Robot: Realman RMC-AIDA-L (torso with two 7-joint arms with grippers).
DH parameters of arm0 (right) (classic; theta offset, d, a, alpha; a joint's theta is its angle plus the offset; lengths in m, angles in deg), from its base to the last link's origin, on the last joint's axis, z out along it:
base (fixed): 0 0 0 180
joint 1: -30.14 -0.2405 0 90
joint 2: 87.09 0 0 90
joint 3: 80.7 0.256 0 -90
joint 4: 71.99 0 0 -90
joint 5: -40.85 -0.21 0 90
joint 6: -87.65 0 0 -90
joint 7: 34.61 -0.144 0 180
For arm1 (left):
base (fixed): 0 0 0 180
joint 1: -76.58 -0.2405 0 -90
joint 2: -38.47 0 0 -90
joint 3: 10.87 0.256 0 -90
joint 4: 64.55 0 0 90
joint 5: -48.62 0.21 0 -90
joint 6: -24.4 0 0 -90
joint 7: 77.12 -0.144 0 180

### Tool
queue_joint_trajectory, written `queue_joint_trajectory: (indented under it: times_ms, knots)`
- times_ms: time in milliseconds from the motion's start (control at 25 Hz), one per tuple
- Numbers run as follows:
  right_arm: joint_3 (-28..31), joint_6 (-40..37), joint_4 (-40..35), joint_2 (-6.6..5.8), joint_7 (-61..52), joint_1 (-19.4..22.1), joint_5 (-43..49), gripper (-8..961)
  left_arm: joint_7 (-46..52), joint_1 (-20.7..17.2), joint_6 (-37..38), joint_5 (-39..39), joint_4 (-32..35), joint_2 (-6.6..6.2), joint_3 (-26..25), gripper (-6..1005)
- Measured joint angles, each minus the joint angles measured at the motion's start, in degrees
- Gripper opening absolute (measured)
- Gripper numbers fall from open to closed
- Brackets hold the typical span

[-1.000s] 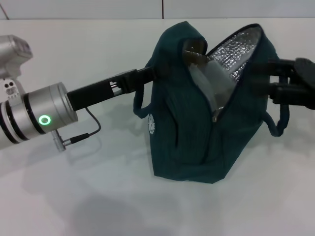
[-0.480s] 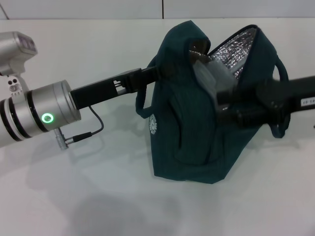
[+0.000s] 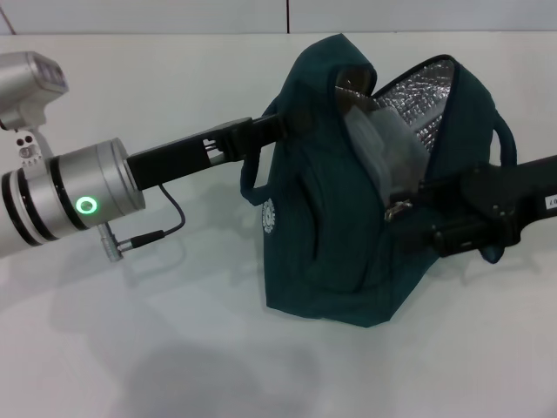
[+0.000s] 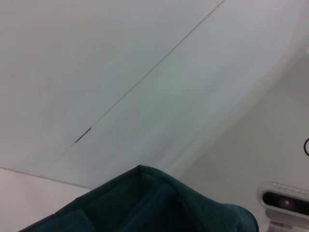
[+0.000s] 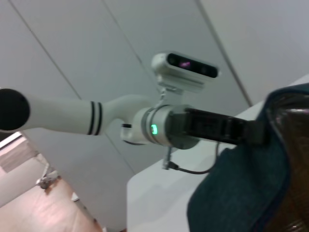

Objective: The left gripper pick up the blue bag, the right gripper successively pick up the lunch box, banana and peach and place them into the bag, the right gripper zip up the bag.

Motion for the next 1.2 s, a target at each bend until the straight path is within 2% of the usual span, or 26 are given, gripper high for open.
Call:
queue_joint_trajectory:
  times_ms: [480, 800, 1200]
  knots:
    - [-0.2, -5.0, 0.0, 1.96, 4.2, 0.3, -0.1, 653, -0.2, -0.4, -0.1, 0.1, 0.0, 0.13, -0.1, 42]
    - [0.0, -7.2, -0.4, 2.65, 6.6, 1.7, -0.2, 645, -0.2, -0.2, -0.1, 0.1, -0.2, 0.22, -0.1, 42]
    - [-0.5, -11.8, -0.2, 2.98, 8.8, 1.2, -0.1, 635, -0.4, 0.1, -0.9, 0.3, -0.4, 0.31, -0.1, 42]
